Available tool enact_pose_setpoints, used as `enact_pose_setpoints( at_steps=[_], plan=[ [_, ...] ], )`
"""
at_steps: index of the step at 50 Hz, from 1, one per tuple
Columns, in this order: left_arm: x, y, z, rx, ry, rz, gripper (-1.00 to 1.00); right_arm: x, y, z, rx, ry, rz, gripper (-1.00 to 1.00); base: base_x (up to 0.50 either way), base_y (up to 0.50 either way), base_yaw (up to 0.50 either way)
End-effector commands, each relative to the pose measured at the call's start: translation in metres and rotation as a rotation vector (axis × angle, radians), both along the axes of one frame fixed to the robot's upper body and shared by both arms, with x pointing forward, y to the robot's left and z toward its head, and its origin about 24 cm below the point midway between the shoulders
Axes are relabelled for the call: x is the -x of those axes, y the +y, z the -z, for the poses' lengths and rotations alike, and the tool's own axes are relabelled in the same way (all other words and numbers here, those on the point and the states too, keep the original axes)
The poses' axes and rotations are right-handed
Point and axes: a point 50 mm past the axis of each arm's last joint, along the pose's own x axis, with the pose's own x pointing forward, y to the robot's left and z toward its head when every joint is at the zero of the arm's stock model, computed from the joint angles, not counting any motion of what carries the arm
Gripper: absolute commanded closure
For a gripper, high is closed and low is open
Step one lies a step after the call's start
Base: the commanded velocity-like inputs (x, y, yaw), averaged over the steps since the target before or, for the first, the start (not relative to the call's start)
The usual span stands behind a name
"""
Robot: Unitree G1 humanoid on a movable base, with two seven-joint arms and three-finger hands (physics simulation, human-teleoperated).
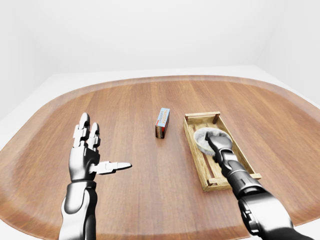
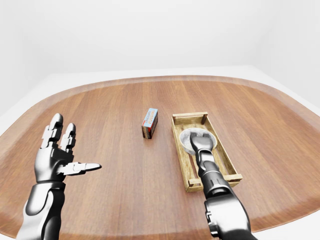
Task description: Pick up the bowl on the left and put it in the tray.
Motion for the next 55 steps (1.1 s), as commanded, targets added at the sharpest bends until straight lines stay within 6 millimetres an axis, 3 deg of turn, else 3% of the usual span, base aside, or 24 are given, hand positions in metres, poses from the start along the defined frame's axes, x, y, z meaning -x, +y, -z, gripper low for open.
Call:
enact_pose_setpoints(
  at_steps=[1, 22, 38, 44, 50, 55],
  plan=[
    [-0.004, -0.009, 0.016, 0.001, 0.068, 0.015, -1.00, 0.000, 0.003, 0.001, 0.039, 0.005, -0.027, -1.00, 0.00, 0.00, 0.00],
    [-0.006, -0.008, 0.018, 0.003, 0.078, 0.016, -1.00, -0.004, 0.005, -0.006, 0.028, 0.002, -0.037, -1.00, 0.00, 0.00, 0.00],
    [-0.005, -0.008, 0.018, 0.004, 0.077, 0.014, -1.00, -0.012, 0.027, -0.068, 0.009, -0.068, -0.138, -1.00, 0.00, 0.00, 0.00],
    [-0.005, -0.008, 0.017, 0.003, 0.075, 0.016, -1.00, -0.006, 0.036, -0.082, 0.008, -0.079, -0.161, -1.00, 0.00, 0.00, 0.00],
    [-0.004, -0.007, 0.016, 0.006, 0.069, 0.014, -1.00, 0.002, 0.042, -0.083, 0.010, -0.069, -0.175, -1.00, 0.00, 0.00, 0.00],
    [-0.004, -0.008, 0.016, 0.003, 0.071, 0.013, -1.00, 0.006, 0.047, -0.098, 0.014, -0.082, -0.187, -1.00, 0.00, 0.00, 0.00]
  ],
)
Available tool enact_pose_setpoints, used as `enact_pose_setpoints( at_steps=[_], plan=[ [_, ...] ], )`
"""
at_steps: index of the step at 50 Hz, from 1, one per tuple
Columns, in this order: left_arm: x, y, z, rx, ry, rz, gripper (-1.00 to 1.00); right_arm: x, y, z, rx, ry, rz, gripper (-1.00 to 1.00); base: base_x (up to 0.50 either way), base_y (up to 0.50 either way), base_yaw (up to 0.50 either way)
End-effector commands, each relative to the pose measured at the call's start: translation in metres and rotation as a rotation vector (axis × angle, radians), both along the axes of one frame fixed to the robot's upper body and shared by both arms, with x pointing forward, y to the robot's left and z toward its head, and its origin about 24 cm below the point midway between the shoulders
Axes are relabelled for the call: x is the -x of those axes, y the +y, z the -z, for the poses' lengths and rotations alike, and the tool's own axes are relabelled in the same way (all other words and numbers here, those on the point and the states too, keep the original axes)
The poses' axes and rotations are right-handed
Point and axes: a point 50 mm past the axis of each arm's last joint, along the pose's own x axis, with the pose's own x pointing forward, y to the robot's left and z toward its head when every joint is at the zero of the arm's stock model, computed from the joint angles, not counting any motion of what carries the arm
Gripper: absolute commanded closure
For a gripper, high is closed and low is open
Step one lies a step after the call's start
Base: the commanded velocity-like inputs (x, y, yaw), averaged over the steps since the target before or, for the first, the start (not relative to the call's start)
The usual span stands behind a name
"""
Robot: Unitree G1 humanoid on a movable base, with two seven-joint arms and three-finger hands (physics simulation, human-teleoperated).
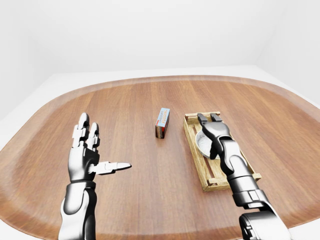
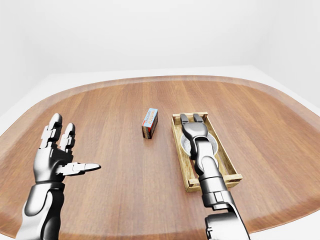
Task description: Pick up the bowl on the left and put it in the tray.
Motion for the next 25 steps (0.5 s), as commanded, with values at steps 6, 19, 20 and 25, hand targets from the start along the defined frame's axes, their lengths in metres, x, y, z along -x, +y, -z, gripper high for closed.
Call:
enact_pose_setpoints(
  at_steps=[6, 19, 20, 25],
  plan=[
    [-0.004, -0.008, 0.016, 0.002, 0.070, 0.015, -1.00, 0.013, 0.015, -0.033, 0.016, -0.020, -0.034, -1.00, 0.00, 0.00, 0.00],
    [-0.003, -0.009, 0.014, 0.000, 0.062, 0.014, -1.00, 0.033, 0.025, -0.079, 0.010, -0.097, -0.059, -1.00, 0.00, 0.00, 0.00],
    [-0.003, -0.009, 0.014, 0.001, 0.061, 0.014, -1.00, 0.036, 0.026, -0.084, 0.014, -0.109, -0.061, -1.00, 0.00, 0.00, 0.00],
    [-0.003, -0.010, 0.014, 0.000, 0.061, 0.016, -1.00, 0.046, 0.031, -0.098, 0.011, -0.186, -0.069, -1.00, 0.00, 0.00, 0.00]
  ],
)
